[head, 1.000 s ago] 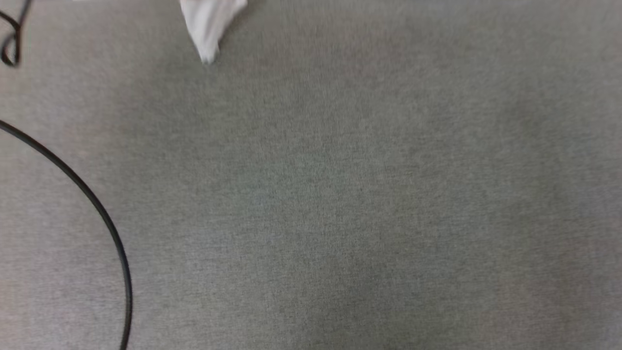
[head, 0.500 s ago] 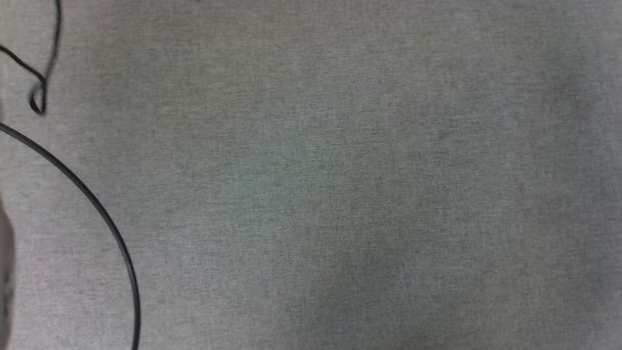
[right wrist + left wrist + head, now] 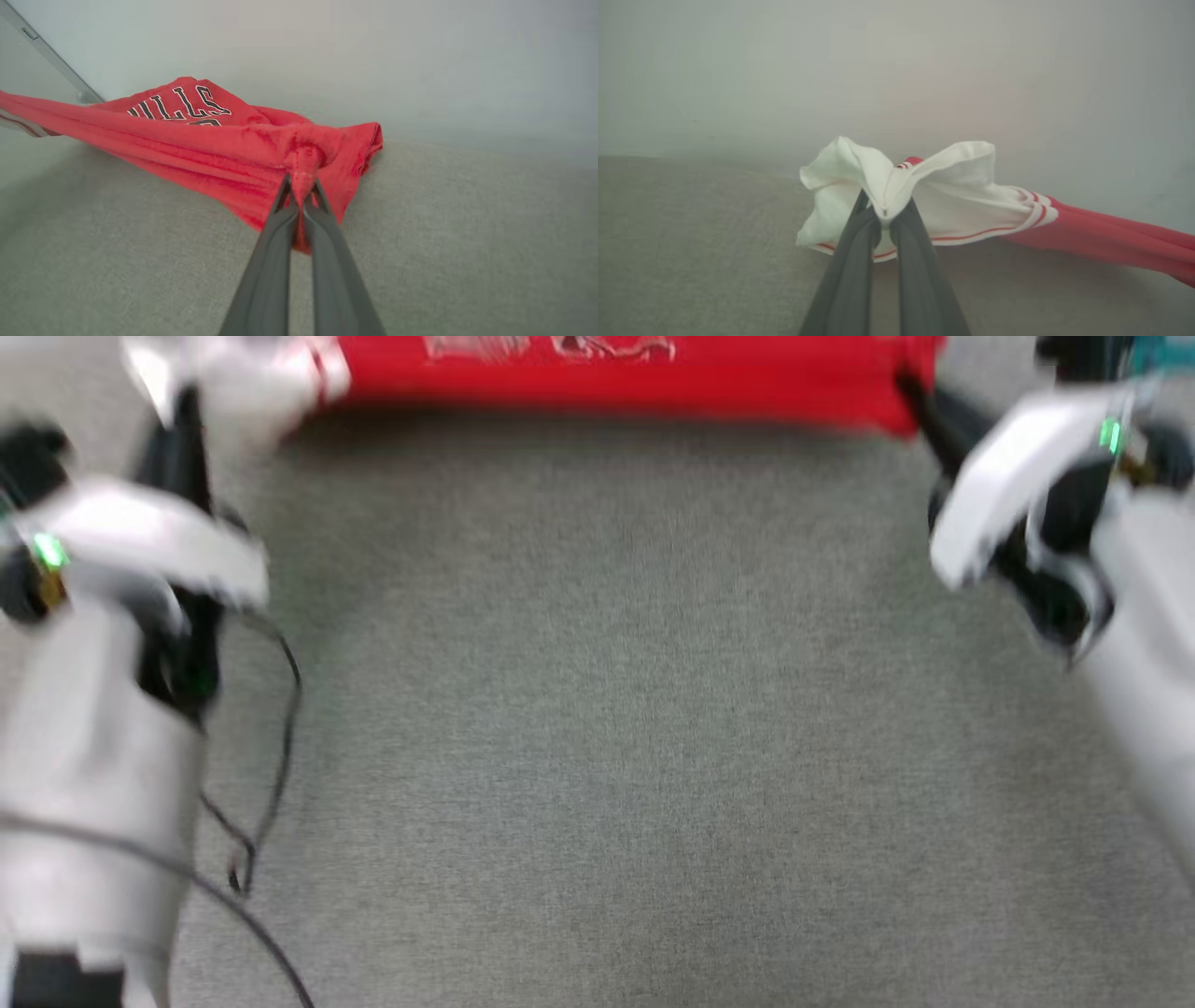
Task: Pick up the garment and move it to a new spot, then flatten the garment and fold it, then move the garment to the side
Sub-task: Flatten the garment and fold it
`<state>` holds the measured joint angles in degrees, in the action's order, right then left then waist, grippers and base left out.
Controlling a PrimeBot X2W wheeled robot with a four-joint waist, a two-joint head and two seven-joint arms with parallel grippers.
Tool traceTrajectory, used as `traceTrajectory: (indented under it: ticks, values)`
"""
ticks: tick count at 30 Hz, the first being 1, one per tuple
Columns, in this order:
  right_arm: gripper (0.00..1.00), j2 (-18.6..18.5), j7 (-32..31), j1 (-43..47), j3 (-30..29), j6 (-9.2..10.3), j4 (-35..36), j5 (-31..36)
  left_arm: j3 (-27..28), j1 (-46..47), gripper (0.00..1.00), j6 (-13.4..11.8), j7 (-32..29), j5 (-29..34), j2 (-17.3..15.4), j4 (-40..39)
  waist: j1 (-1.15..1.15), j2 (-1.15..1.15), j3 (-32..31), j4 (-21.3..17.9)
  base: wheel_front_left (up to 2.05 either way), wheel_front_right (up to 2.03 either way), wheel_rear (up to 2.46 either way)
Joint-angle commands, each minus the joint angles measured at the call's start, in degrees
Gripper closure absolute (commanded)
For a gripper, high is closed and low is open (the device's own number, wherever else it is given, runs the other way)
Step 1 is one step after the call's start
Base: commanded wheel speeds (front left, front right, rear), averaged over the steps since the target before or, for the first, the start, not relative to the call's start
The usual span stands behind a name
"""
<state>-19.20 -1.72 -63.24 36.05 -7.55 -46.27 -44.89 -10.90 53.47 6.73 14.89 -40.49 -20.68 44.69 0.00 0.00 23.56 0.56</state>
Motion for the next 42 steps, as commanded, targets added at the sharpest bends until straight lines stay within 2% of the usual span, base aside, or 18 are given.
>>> traceTrajectory:
  ticks: [1,6,10,16,20,24,28,31,34,38,42]
  values:
    - [1.00,-1.4,0.2,4.2,0.7,0.12,0.4,-1.0,1.1,-4.7,1.00,-0.5,0.4,0.4,-0.1,-1.6,0.00,0.00,-4.5,1.0,0.00,0.00,0.00]
    - [1.00,-3.5,0.9,15.3,2.6,0.13,3.2,-2.5,2.8,-19.8,1.00,-2.3,0.4,1.3,1.0,-8.8,0.00,0.00,-10.4,0.8,0.00,0.00,0.00]
    - [1.00,-5.3,1.2,23.7,2.9,0.13,6.7,-3.0,2.5,-31.0,1.00,-5.0,0.1,2.1,0.5,-15.9,0.00,0.00,-14.4,0.6,0.00,0.00,0.00]
    - [1.00,-7.3,-0.3,36.2,0.4,0.14,12.3,-2.5,3.2,-47.3,1.00,-11.1,-3.7,1.8,-0.6,-30.2,0.00,0.00,-18.6,-0.2,0.00,0.00,0.00]
    - [1.00,-8.2,-3.2,43.9,-1.9,0.14,16.5,-0.9,3.9,-57.9,1.00,-15.5,-7.1,0.6,-0.3,-40.8,0.00,0.00,-20.4,-0.7,0.00,0.00,0.00]
    - [1.00,-9.1,-6.9,51.2,-6.0,0.16,21.2,0.9,4.8,-66.6,1.00,-20.1,-10.2,0.4,-0.7,-50.0,0.00,0.00,-21.4,-0.7,0.00,0.00,0.00]
    - [1.00,-9.0,-10.9,57.0,-11.6,0.20,27.3,3.7,5.7,-71.9,1.00,-23.6,-13.3,0.3,-1.7,-57.7,0.00,0.00,-20.9,-0.9,0.00,0.00,0.00]
    - [1.00,-8.0,-14.1,59.8,-16.6,0.20,32.8,6.5,5.7,-71.5,1.00,-24.5,-14.7,0.4,-2.2,-61.6,0.00,0.00,-19.3,-0.8,0.00,0.00,0.00]
    - [1.00,-5.9,-17.8,60.3,-20.6,0.18,37.8,9.4,5.1,-67.9,1.00,-24.0,-16.0,0.5,-2.7,-62.3,0.00,0.00,-17.2,-0.7,0.00,0.00,0.00]
    - [1.00,-2.7,-22.1,58.1,-23.0,0.12,41.7,13.0,4.0,-61.2,1.00,-22.4,-18.0,-0.3,-3.3,-58.6,0.00,0.00,-13.9,-0.8,0.00,0.00,0.00]
    - [1.00,-0.6,-24.7,55.6,-23.4,0.11,42.4,15.0,2.9,-55.0,1.00,-20.4,-19.5,-0.9,-3.6,-53.2,0.00,0.00,-10.8,-1.1,0.00,0.00,0.00]
